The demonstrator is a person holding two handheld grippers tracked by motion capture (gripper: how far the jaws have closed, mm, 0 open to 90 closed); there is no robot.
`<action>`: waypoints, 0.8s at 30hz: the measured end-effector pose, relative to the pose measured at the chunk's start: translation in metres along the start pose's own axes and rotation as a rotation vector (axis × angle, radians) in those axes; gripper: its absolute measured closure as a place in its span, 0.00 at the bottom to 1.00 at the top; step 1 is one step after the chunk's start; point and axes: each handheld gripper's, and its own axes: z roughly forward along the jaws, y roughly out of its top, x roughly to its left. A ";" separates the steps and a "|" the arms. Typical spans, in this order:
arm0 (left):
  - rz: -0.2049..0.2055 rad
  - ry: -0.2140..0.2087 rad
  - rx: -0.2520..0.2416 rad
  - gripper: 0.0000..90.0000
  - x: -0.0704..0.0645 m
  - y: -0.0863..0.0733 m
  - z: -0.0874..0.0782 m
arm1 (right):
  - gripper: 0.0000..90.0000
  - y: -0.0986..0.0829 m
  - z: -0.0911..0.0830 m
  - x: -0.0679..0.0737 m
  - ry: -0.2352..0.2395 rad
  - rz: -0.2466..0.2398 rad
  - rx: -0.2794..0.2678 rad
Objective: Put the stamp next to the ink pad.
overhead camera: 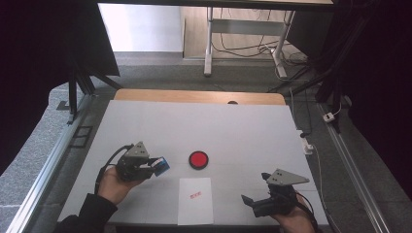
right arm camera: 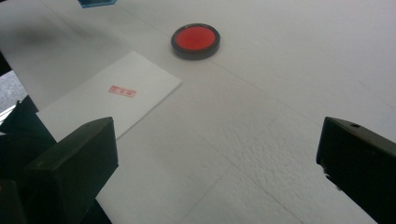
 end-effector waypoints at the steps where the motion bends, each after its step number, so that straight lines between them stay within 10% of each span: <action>1: 0.004 0.003 0.006 0.77 0.000 -0.001 0.001 | 0.00 -0.001 -0.001 -0.001 -0.006 0.001 0.005; 24: -0.006 0.050 0.138 0.77 0.007 -0.013 0.031 | 0.00 -0.017 -0.023 -0.009 -0.075 0.048 0.008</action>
